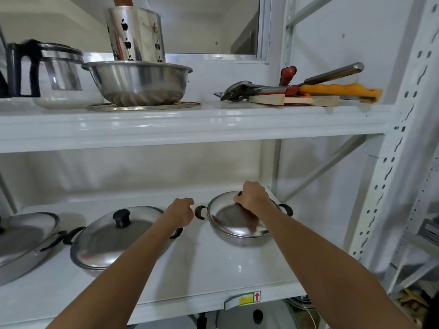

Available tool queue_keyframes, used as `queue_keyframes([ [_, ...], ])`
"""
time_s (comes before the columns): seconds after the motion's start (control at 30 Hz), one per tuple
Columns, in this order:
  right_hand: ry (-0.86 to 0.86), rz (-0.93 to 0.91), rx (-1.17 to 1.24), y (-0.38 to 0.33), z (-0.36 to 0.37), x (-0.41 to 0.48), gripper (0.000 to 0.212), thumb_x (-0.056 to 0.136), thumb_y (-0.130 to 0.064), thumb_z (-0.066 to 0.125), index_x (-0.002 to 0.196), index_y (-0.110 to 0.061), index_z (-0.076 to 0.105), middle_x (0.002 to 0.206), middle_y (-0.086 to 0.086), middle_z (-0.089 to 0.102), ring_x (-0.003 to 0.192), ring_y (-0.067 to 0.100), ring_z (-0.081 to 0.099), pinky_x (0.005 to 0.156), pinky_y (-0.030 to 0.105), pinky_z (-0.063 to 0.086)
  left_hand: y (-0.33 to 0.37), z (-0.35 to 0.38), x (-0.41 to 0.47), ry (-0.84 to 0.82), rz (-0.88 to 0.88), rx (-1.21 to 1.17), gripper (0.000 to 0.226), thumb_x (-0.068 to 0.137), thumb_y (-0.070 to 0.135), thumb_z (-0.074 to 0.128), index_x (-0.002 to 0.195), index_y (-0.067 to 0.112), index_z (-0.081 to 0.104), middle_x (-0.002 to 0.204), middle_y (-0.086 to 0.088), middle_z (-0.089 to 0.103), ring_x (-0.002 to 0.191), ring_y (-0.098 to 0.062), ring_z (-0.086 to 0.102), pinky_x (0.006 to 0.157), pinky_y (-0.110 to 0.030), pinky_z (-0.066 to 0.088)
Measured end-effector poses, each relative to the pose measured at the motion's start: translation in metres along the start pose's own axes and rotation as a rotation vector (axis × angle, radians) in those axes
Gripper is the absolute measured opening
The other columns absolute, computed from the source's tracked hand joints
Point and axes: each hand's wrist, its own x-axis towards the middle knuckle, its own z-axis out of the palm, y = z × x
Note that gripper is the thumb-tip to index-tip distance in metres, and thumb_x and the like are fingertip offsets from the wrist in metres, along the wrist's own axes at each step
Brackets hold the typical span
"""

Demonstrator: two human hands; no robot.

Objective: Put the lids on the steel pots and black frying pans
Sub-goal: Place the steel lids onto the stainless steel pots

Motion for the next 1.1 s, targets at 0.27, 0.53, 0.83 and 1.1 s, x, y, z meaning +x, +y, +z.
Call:
queue_keyframes([
  [0.27,0.023,0.014,0.004,0.005,-0.007,-0.026,0.027,0.079,-0.03,0.068,0.072,-0.011,0.05,0.068,0.004,0.051,0.072,0.027,0.056,0.055,0.03,0.042,0.003,-0.005,-0.018,0.012,0.032,-0.024,0.049,0.096,0.01,0.039,0.143,0.017,0.048,0.149,-0.011,0.048,0.133,-0.03,0.05,0.108,-0.037,0.042],
  [0.53,0.062,-0.041,-0.05,0.014,0.002,-0.033,0.031,0.091,-0.036,0.055,0.1,-0.008,0.059,0.098,0.012,0.065,0.09,0.031,0.063,0.07,0.036,0.05,0.006,-0.008,-0.041,0.02,0.047,-0.019,0.05,0.095,0.009,0.037,0.143,0.016,0.049,0.146,-0.013,0.052,0.13,-0.03,0.052,0.106,-0.037,0.044],
  [0.83,0.237,-0.105,-0.271,-0.009,0.011,-0.09,0.05,0.096,-0.044,0.047,0.127,-0.006,0.046,0.121,0.02,0.047,0.108,0.035,0.051,0.078,0.041,0.048,-0.007,-0.02,-0.105,0.072,0.053,-0.028,0.039,0.097,0.013,0.04,0.132,0.005,0.058,0.132,-0.019,0.062,0.12,-0.035,0.057,0.096,-0.038,0.047],
  [1.1,0.193,-0.288,-0.226,-0.114,0.047,-0.224,0.045,0.095,-0.025,0.05,0.132,-0.001,0.047,0.126,0.022,0.051,0.108,0.035,0.055,0.078,0.041,0.05,-0.092,-0.039,-0.254,0.24,0.045,-0.102,0.03,0.093,0.012,0.048,0.115,0.001,0.065,0.114,-0.025,0.068,0.103,-0.043,0.065,0.081,-0.042,0.051],
])
